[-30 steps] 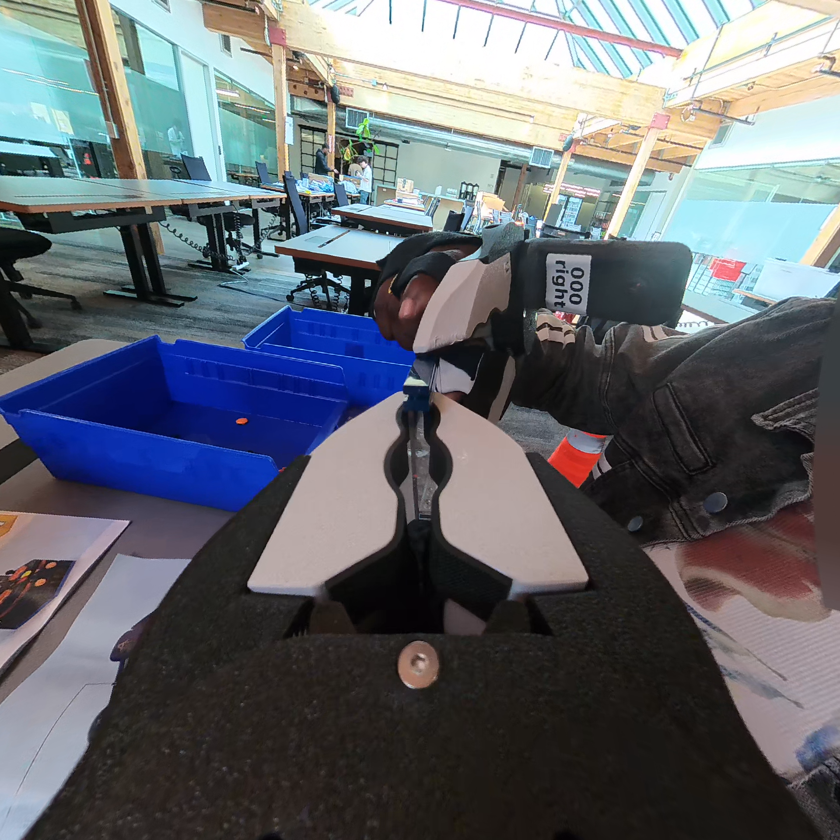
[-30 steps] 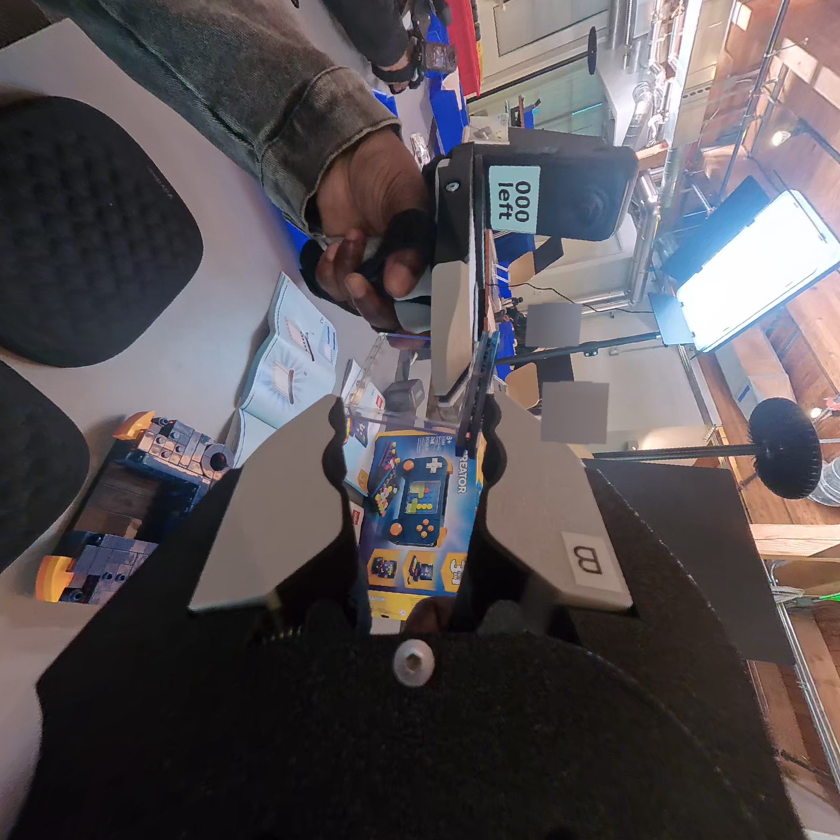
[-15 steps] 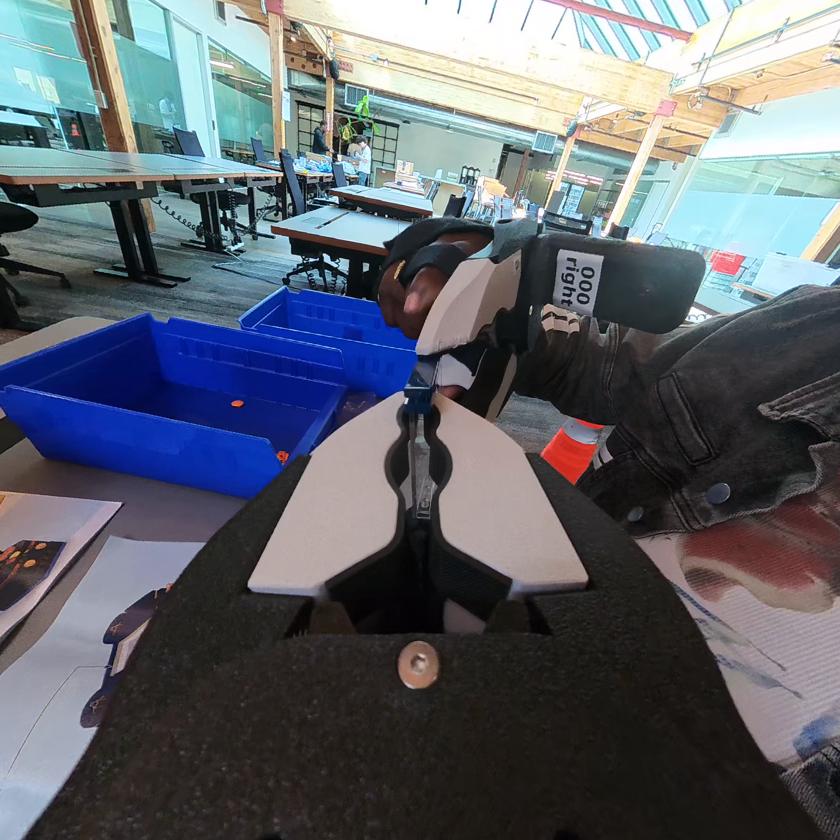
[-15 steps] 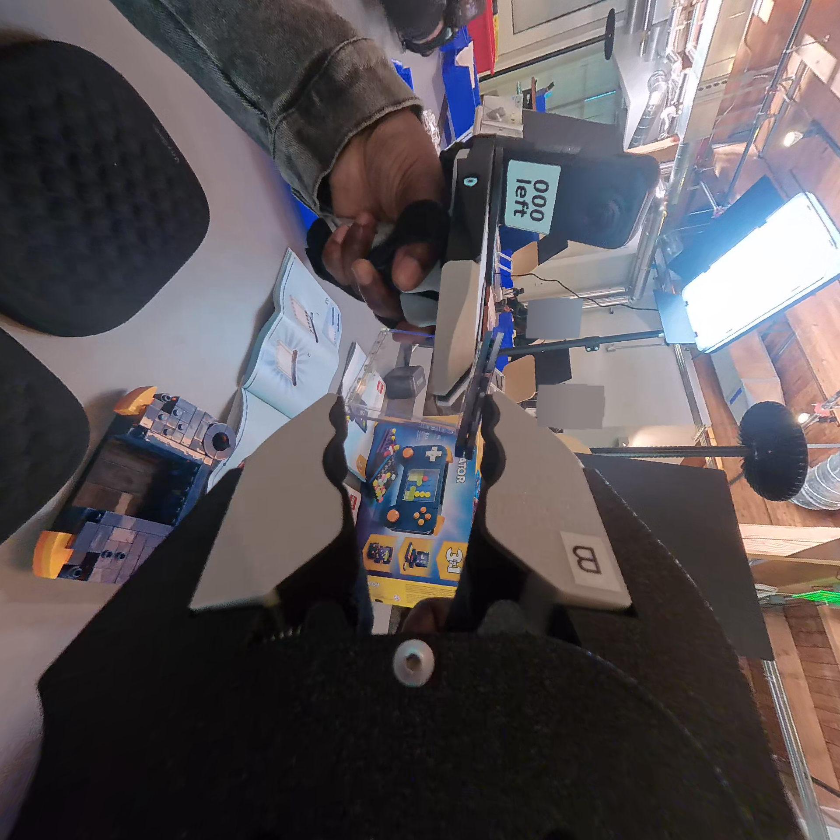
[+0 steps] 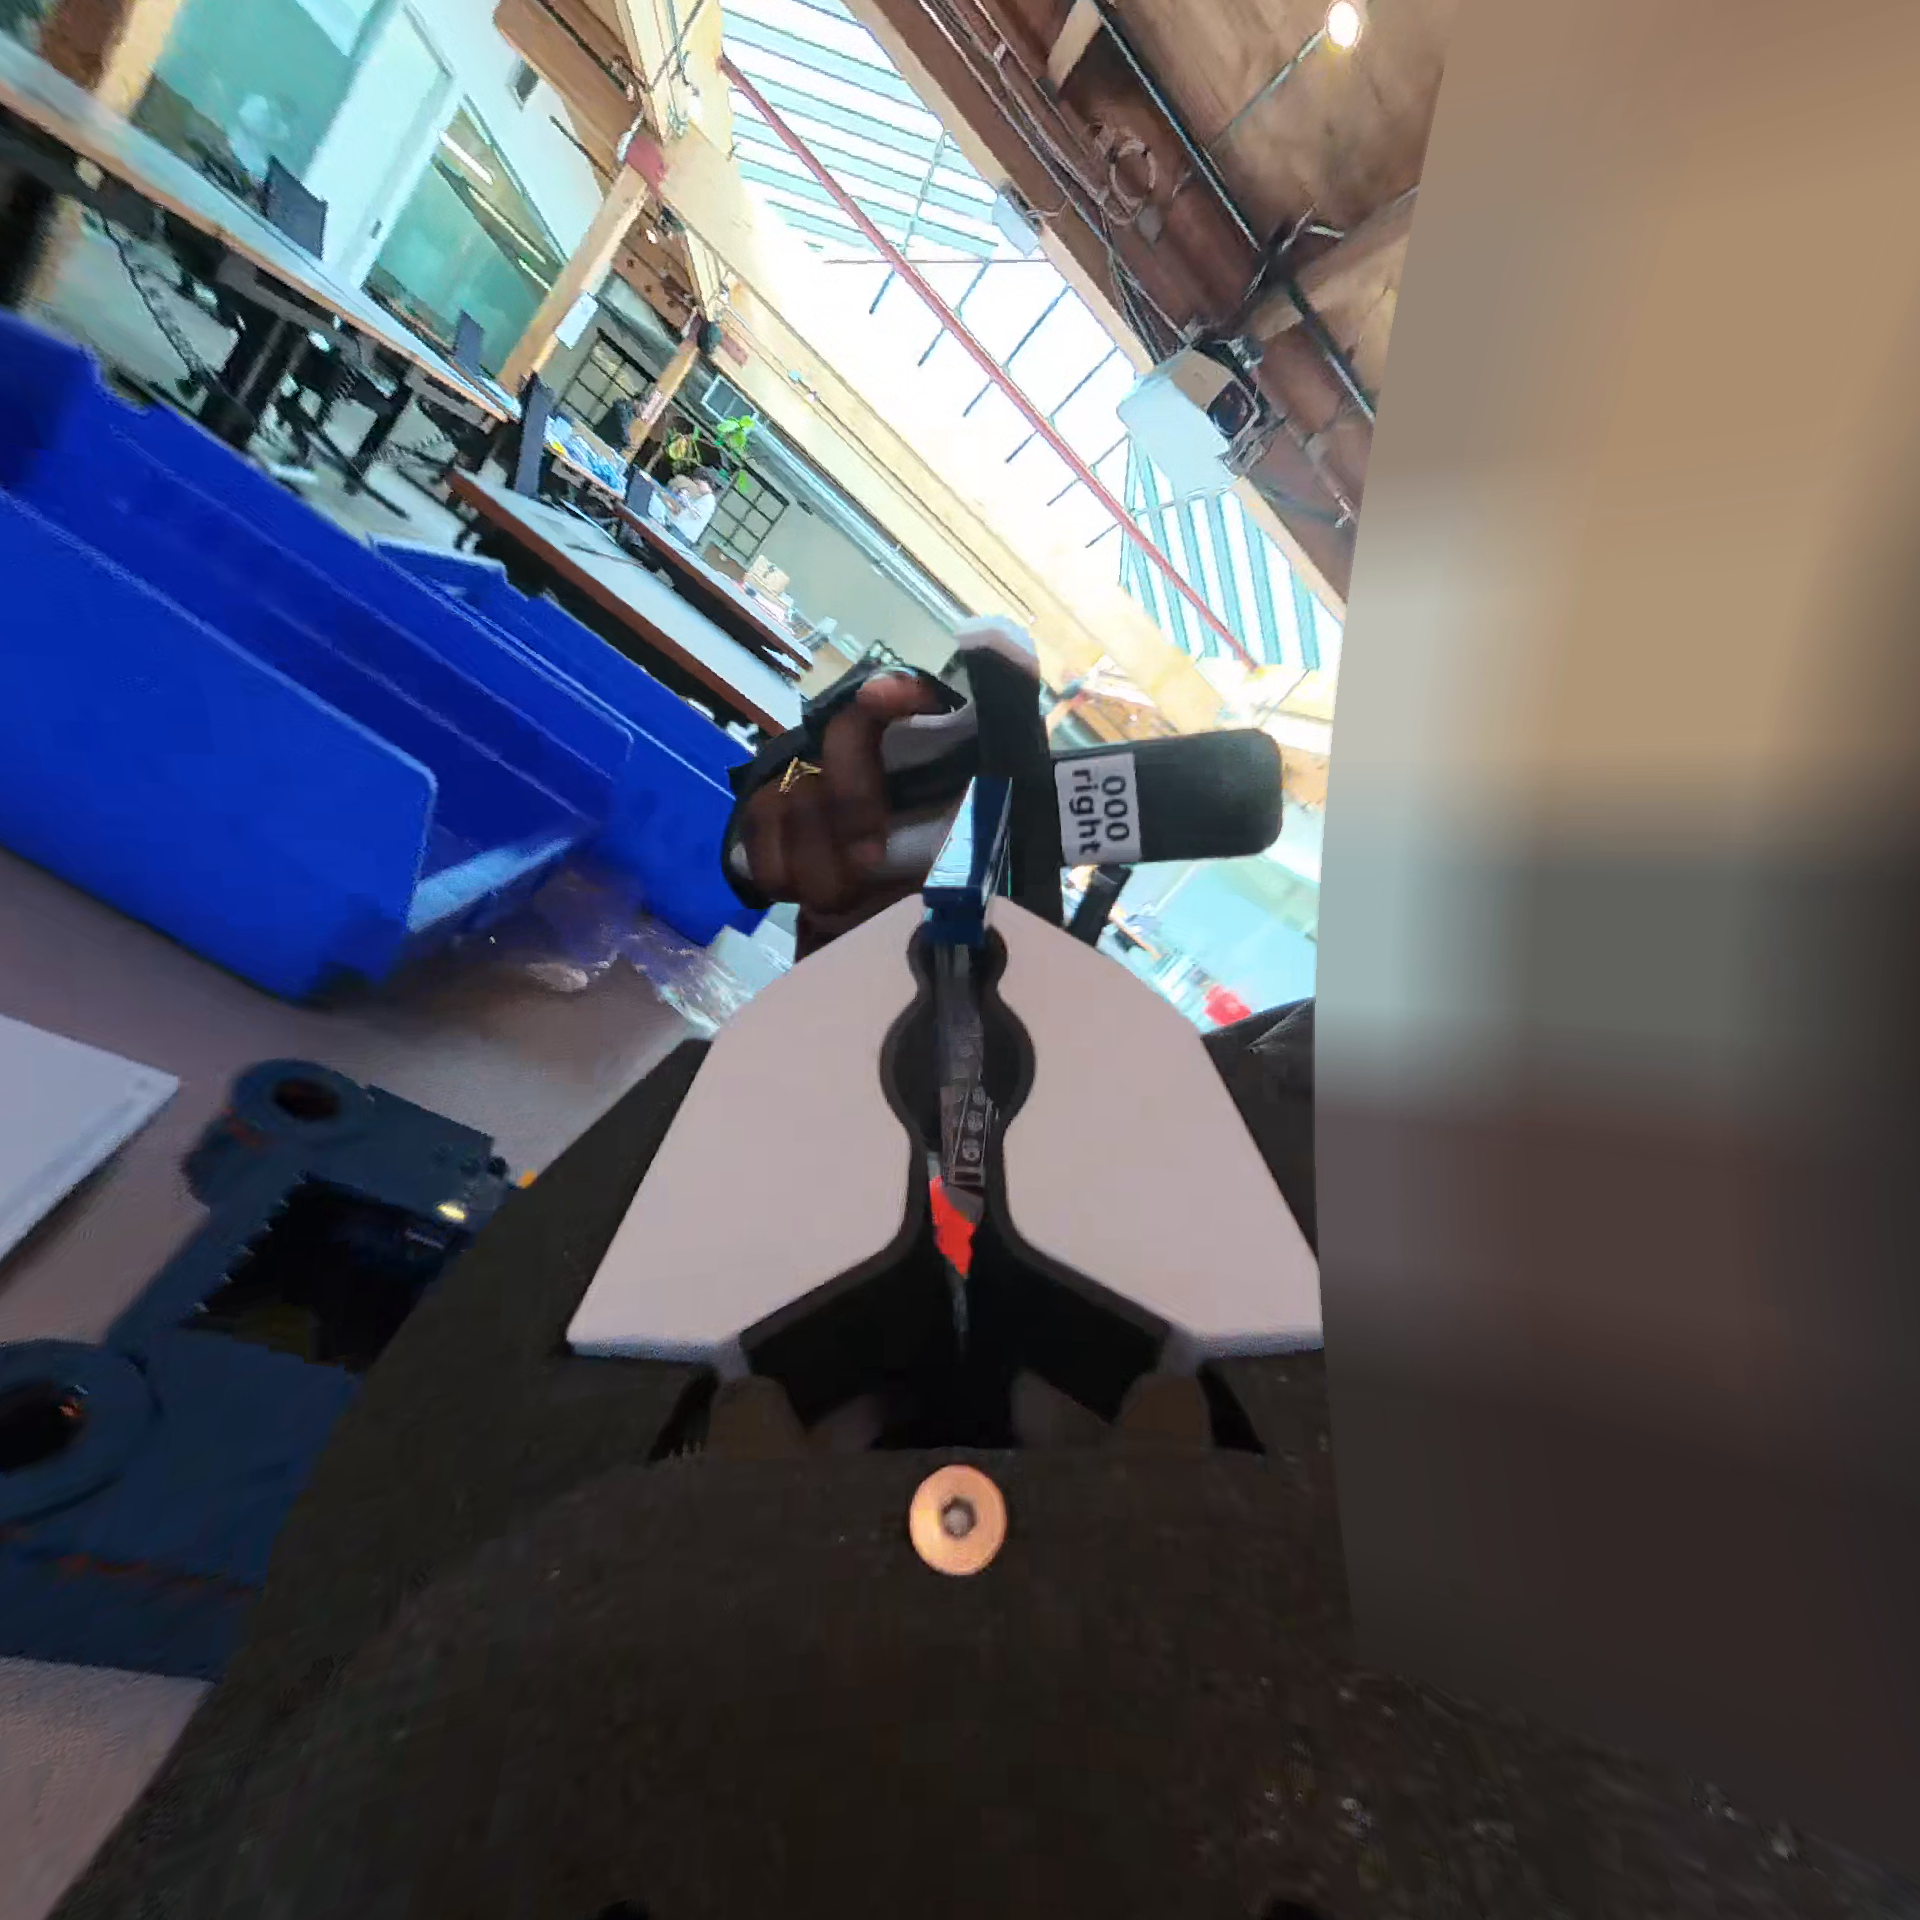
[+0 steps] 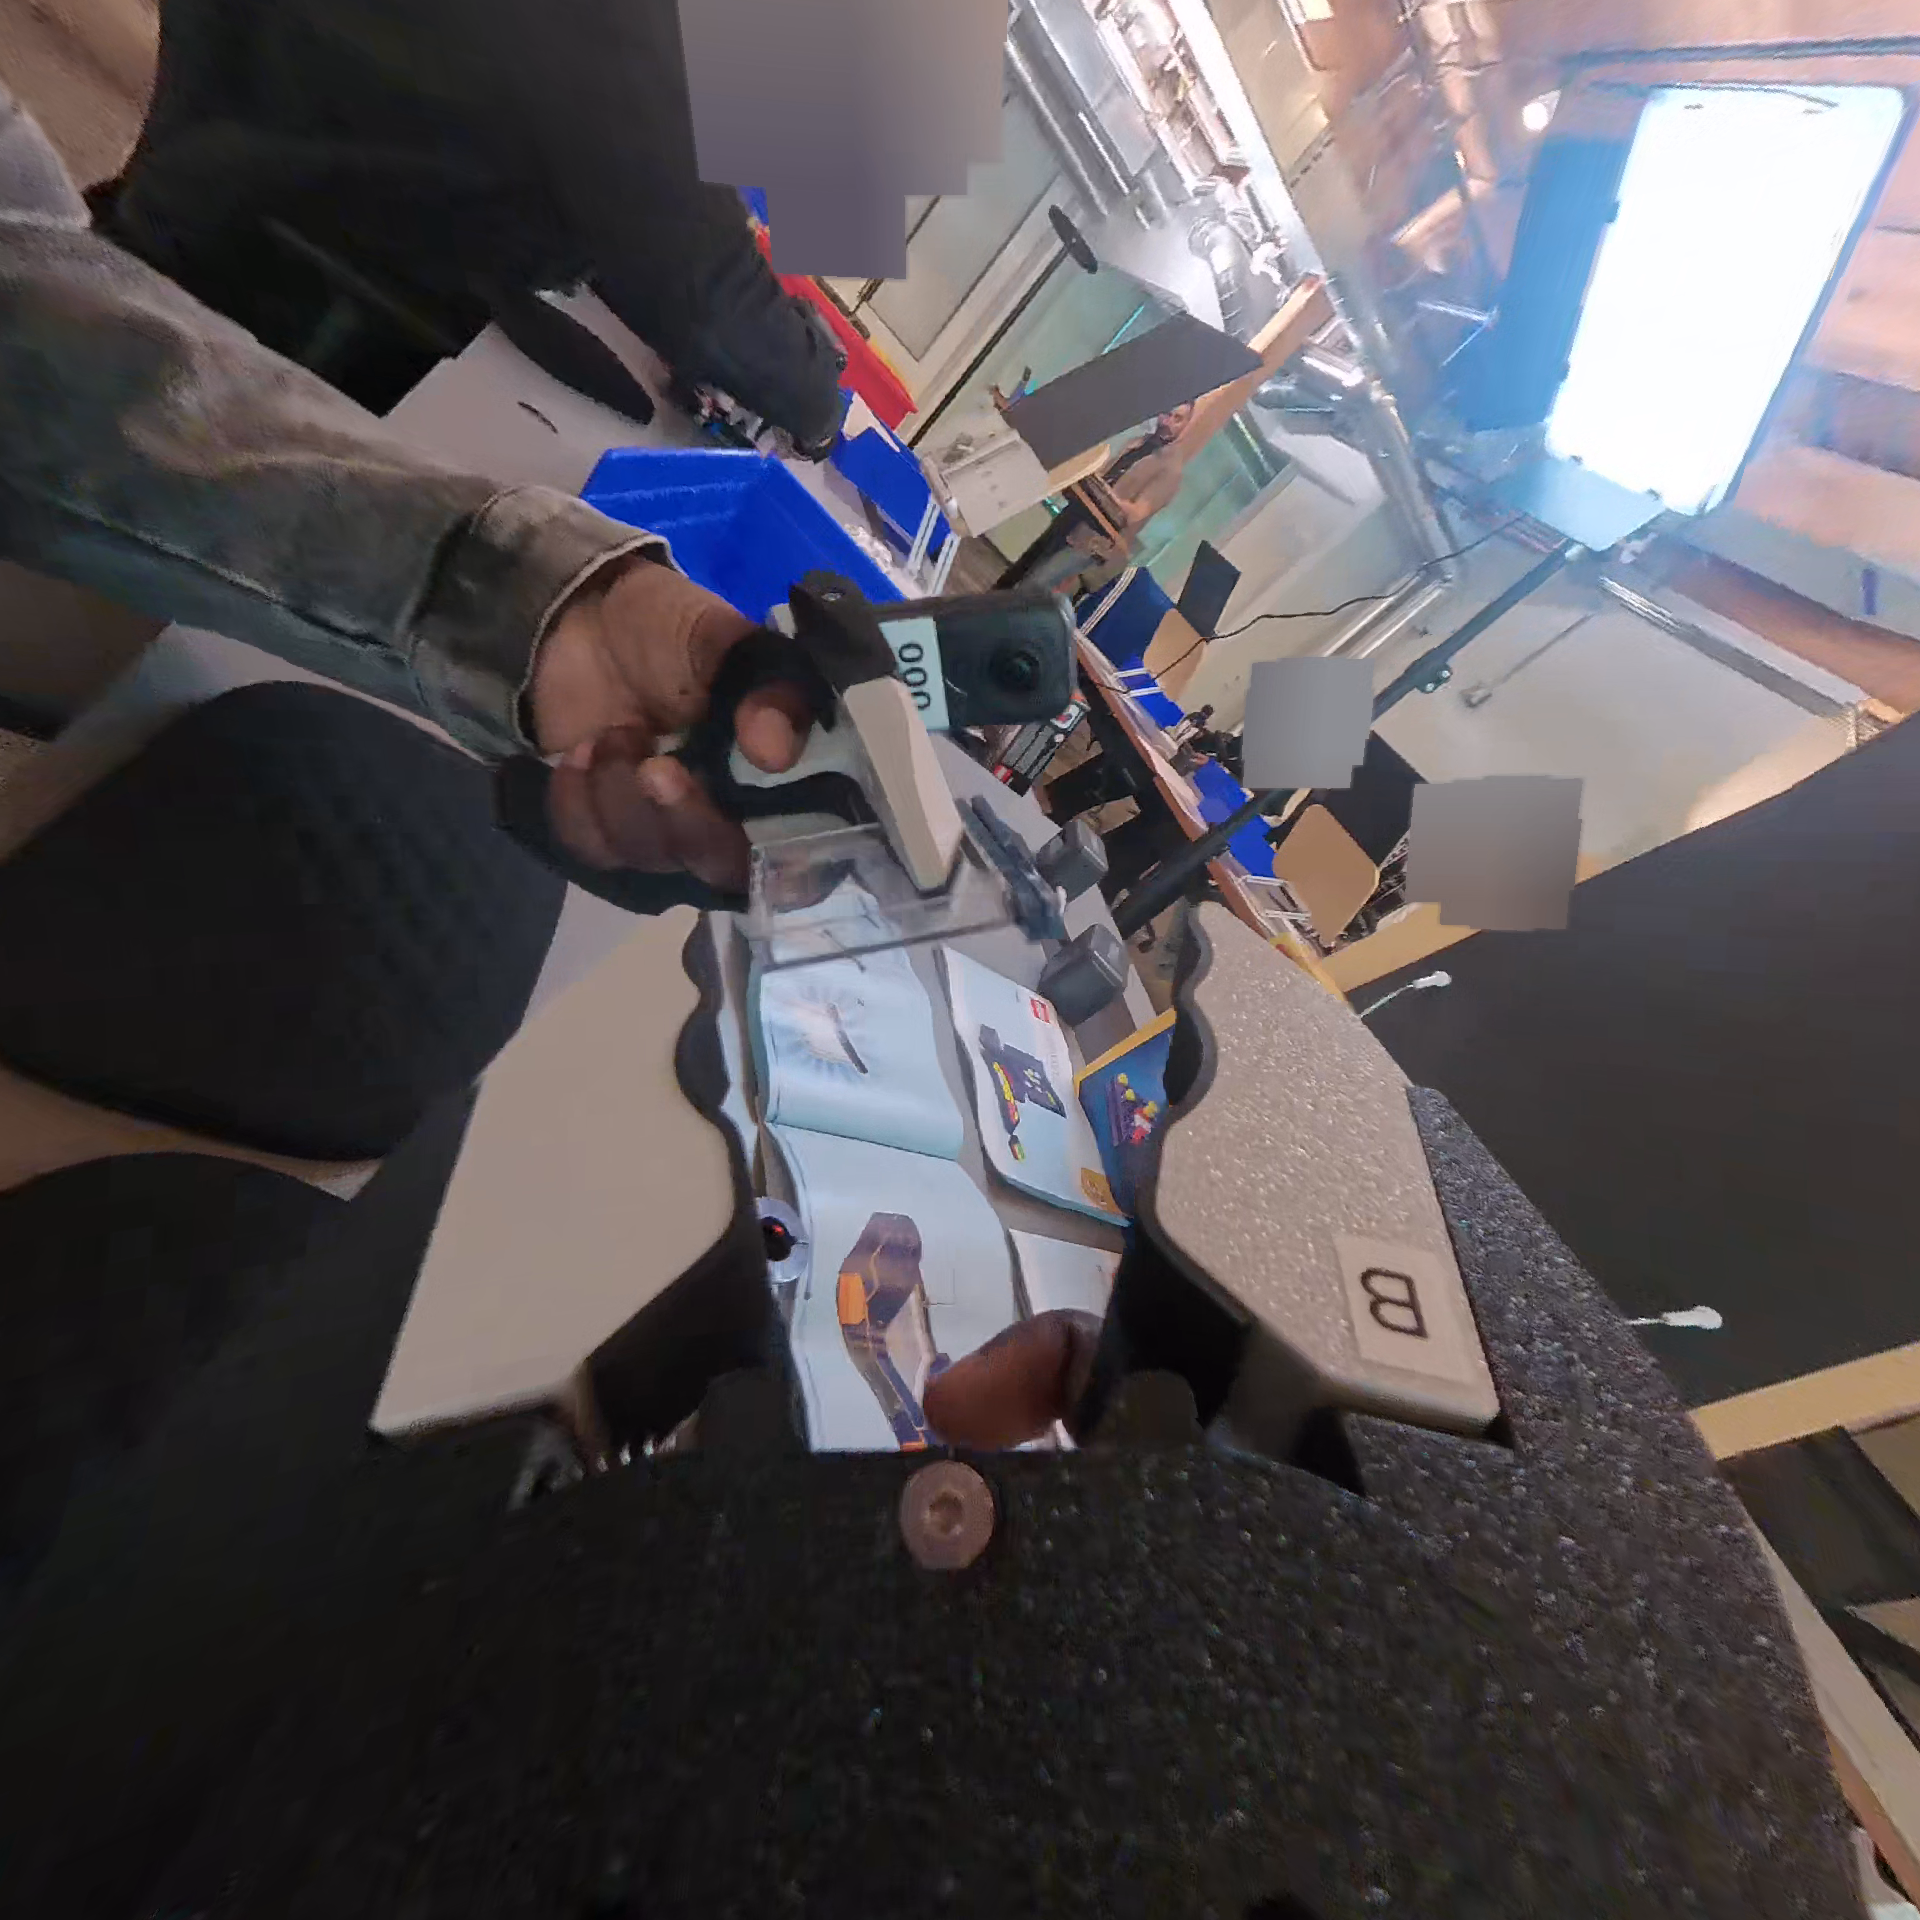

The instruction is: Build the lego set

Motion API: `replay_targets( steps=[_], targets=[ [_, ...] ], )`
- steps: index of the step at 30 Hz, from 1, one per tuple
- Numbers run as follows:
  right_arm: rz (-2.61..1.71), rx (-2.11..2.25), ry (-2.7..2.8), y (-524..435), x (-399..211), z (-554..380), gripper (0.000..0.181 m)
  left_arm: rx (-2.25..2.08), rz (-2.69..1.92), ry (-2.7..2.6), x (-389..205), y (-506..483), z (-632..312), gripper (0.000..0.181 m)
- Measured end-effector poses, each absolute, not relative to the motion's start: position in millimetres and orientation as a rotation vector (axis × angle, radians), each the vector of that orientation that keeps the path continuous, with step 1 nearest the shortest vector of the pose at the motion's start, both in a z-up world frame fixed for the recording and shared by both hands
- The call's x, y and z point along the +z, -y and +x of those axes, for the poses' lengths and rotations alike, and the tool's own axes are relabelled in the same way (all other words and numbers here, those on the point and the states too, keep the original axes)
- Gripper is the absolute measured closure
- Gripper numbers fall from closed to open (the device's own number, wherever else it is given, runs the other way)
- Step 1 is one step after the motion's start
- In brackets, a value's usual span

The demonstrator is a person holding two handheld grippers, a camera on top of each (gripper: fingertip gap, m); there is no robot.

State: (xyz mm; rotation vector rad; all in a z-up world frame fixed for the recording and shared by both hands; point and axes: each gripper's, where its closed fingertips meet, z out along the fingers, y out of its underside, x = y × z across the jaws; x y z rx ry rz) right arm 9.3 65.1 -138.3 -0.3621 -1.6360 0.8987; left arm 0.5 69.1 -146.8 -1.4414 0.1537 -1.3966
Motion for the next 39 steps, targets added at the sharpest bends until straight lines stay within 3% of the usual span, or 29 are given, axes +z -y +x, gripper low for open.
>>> replay_targets(
  steps=[4,6,12,14,17,19,25,39],
  targets=[
    [-0.347,0.852,1.706,-58,-164,0,0.109,-1.479,-1.472,-0.119,-163,-70,8,0.178],
    [-0.317,0.869,1.716,-57,-168,0,0.116,-1.496,-1.487,-0.111,-167,-71,8,0.168],
    [-0.435,1.102,1.655,-66,-167,3,0.117,-1.404,-1.539,-0.305,-174,-66,11,0.138],
    [-0.531,1.309,1.574,-70,-159,8,0.117,-1.182,-1.571,-0.4,-181,-65,7,0.09],
    [-0.628,1.561,1.545,-63,-158,16,0.117,-0.592,-1.47,-0.601,-180,-65,-4,0.07],
    [-0.646,1.624,1.546,-58,-160,18,0.117,-0.428,-1.427,-0.694,-177,-59,2,0.076],
    [-0.662,1.633,1.579,-52,-174,15,0.117,-0.506,-1.408,-0.691,-178,-54,13,0.107],
    [-0.723,1.68,1.58,-53,-185,13,0.117,-0.589,-1.44,-0.703,-190,-51,15,0.119]
  ],
)
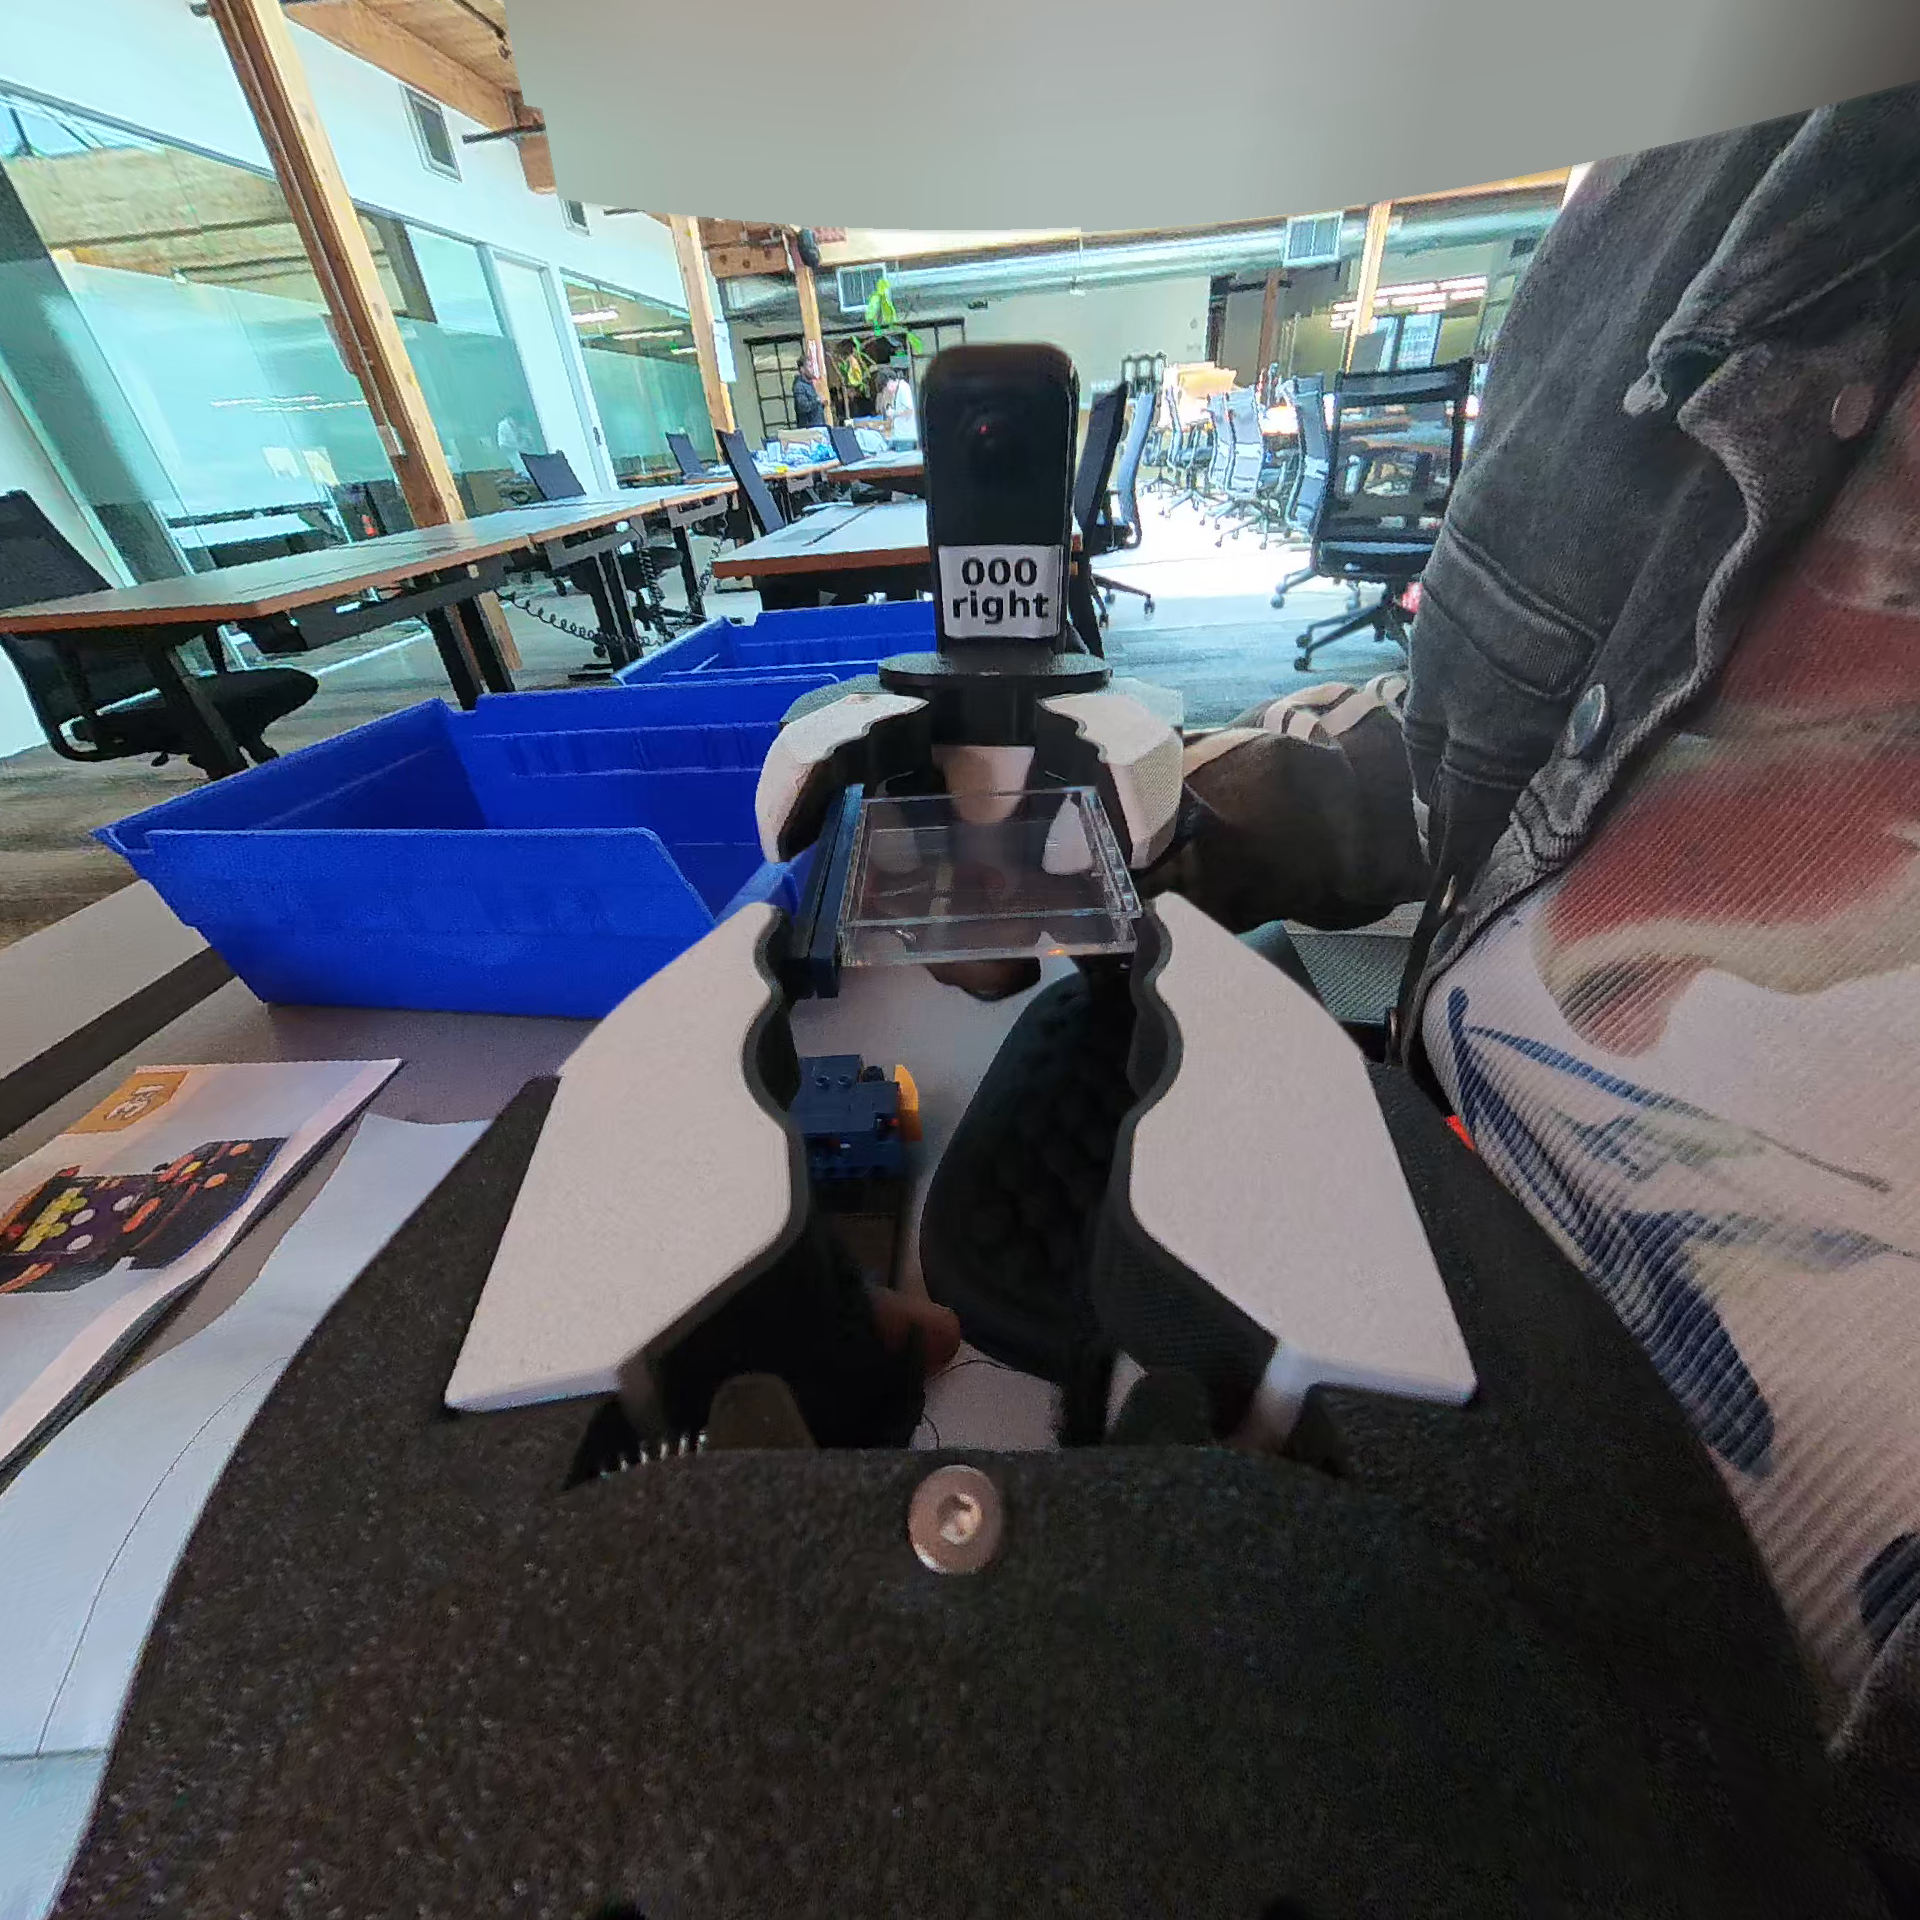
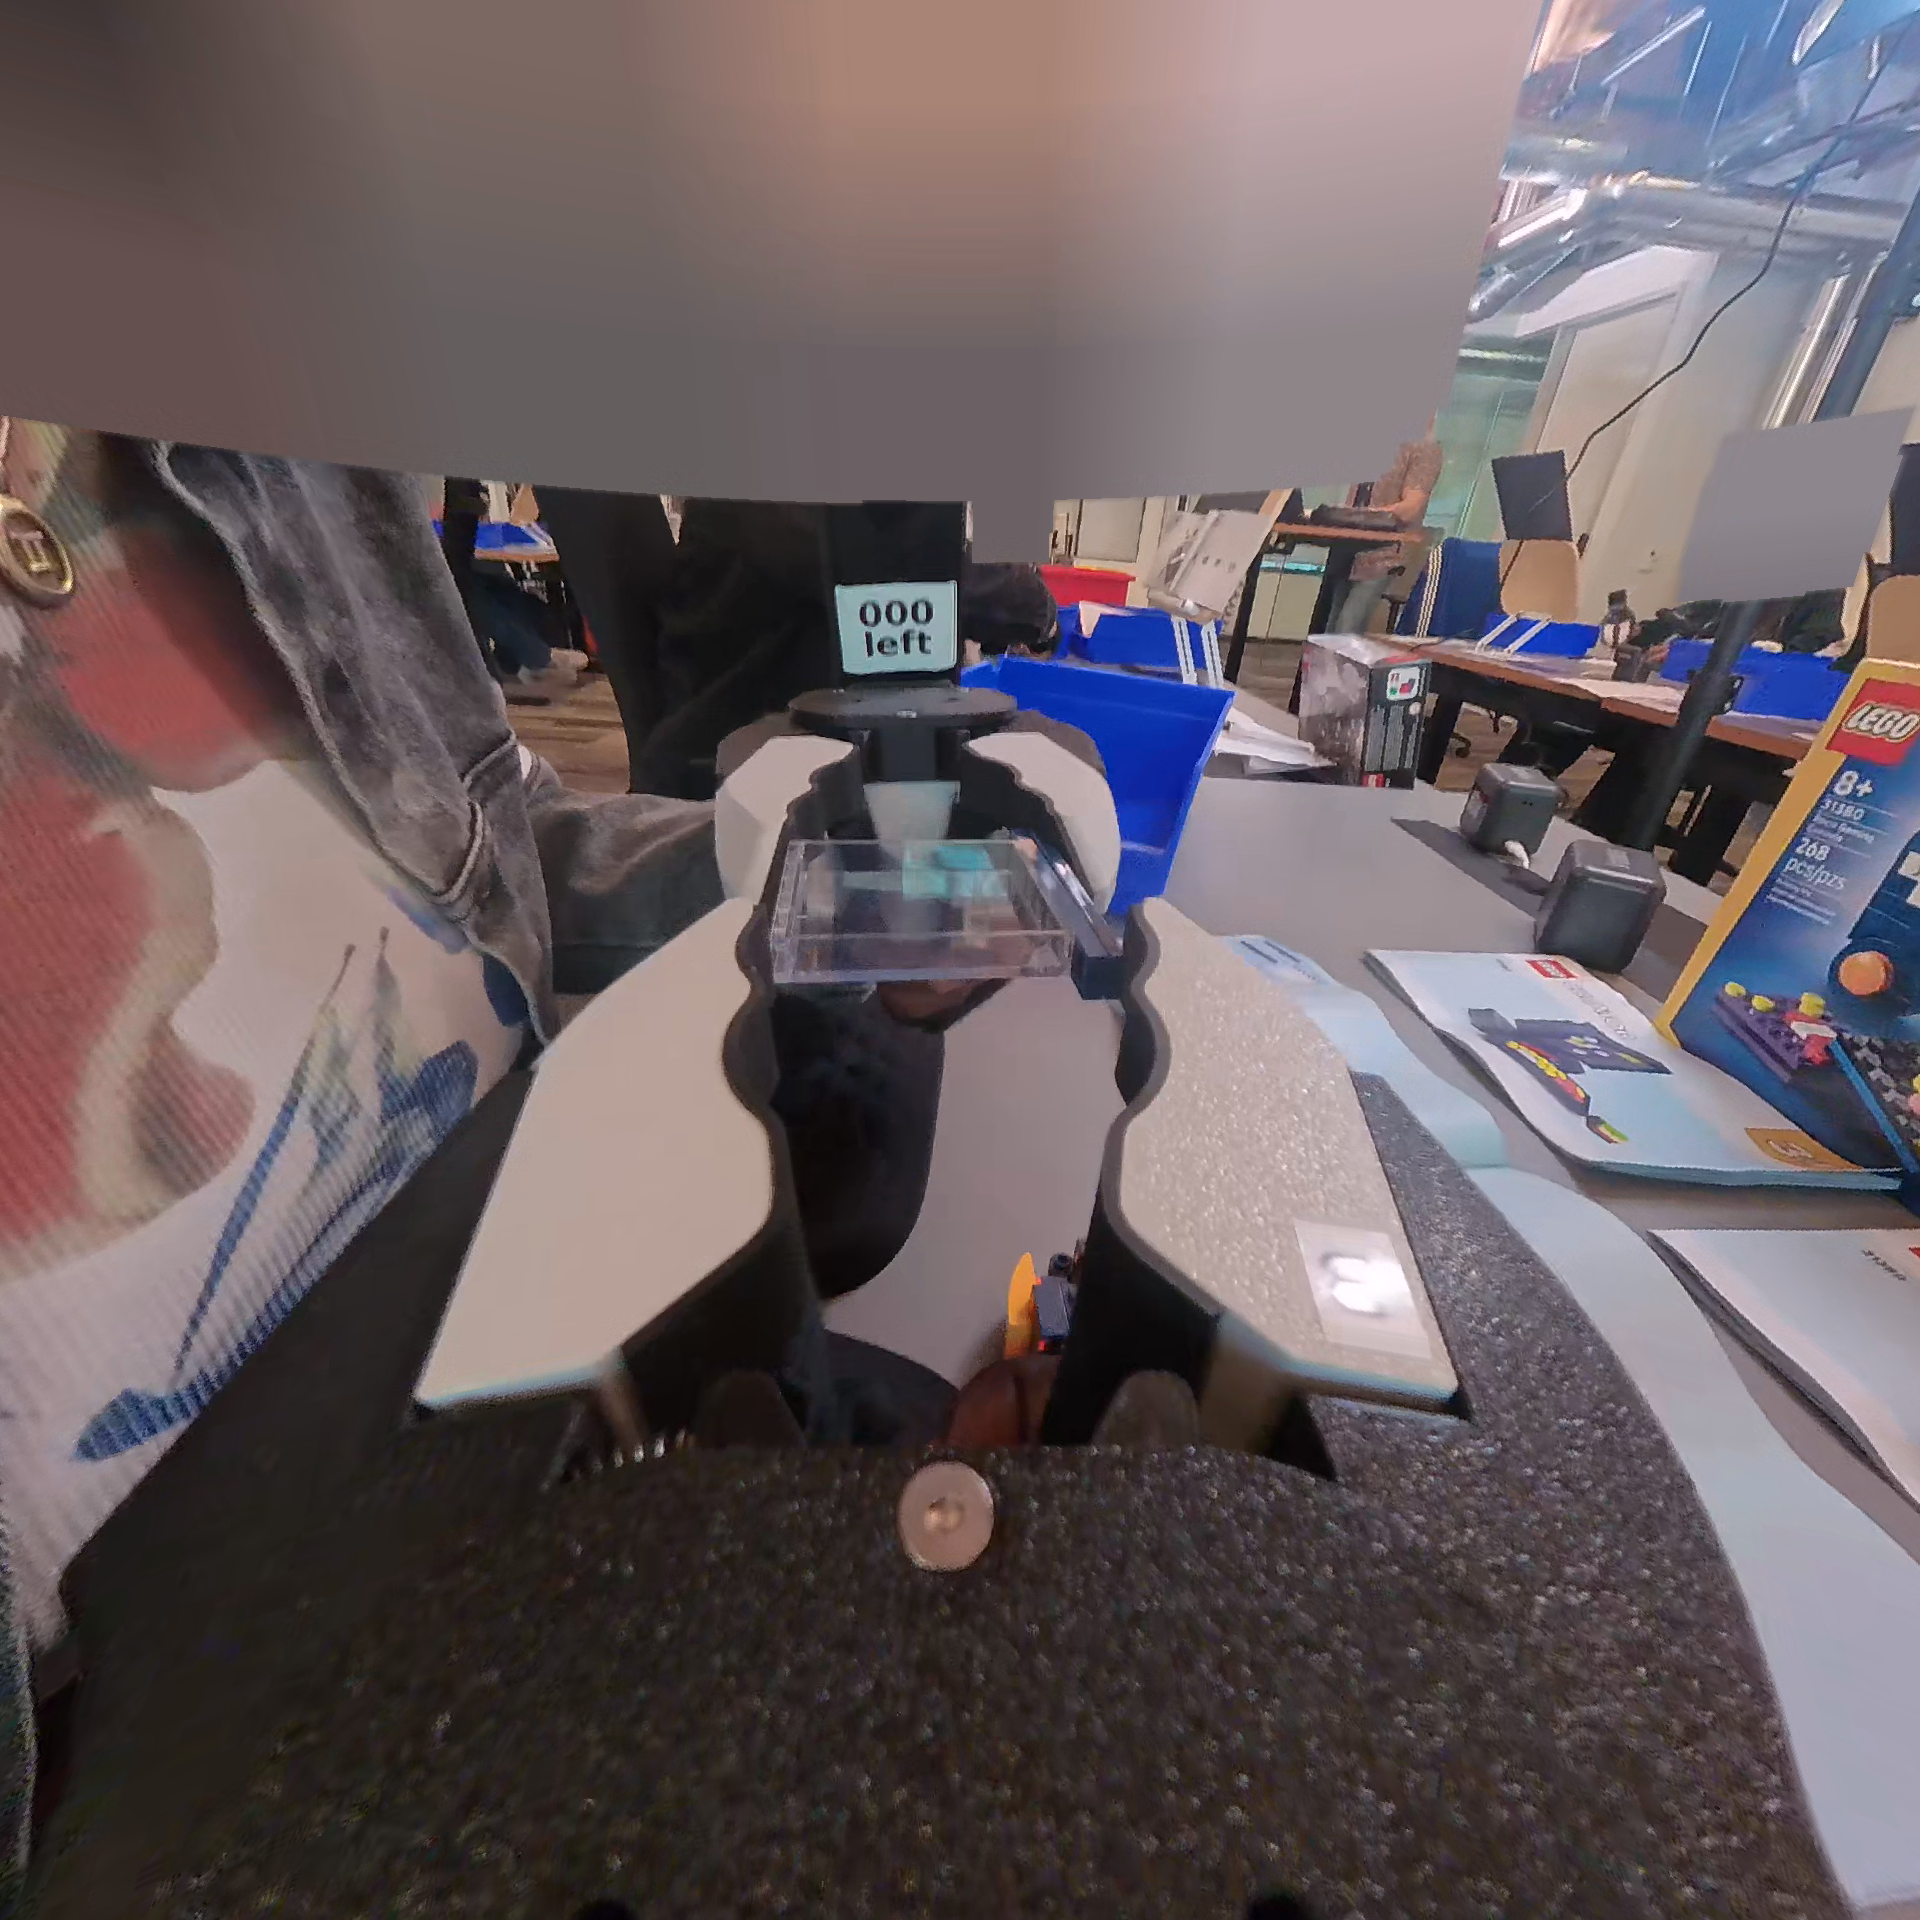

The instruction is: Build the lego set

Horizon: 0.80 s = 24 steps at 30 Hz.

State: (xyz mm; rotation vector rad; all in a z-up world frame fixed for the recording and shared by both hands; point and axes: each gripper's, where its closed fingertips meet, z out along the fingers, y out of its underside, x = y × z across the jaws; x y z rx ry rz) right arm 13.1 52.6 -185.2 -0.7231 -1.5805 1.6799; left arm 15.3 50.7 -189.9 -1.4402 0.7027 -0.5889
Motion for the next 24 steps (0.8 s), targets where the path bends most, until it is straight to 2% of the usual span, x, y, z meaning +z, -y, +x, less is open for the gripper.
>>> replay_targets(
  steps=[17,18,19,22,24],
  targets=[
    [-0.623,1.485,1.677,-47,-188,20,0.117,-0.602,-1.32,-0.79,-189,-42,23,0.12],
    [-0.632,1.453,1.681,-50,-188,18,0.117,-0.628,-1.308,-0.769,-185,-41,21,0.114],
    [-0.641,1.422,1.69,-52,-190,16,0.117,-0.63,-1.311,-0.762,-182,-42,18,0.097],
    [-0.674,1.287,1.783,-56,-200,11,0.117,-0.385,-1.473,-0.885,-201,-53,12,0.079],
    [-0.687,1.163,1.851,-58,-205,8,0.117,-0.287,-1.56,-0.979,-212,-56,15,0.084]
  ],
)
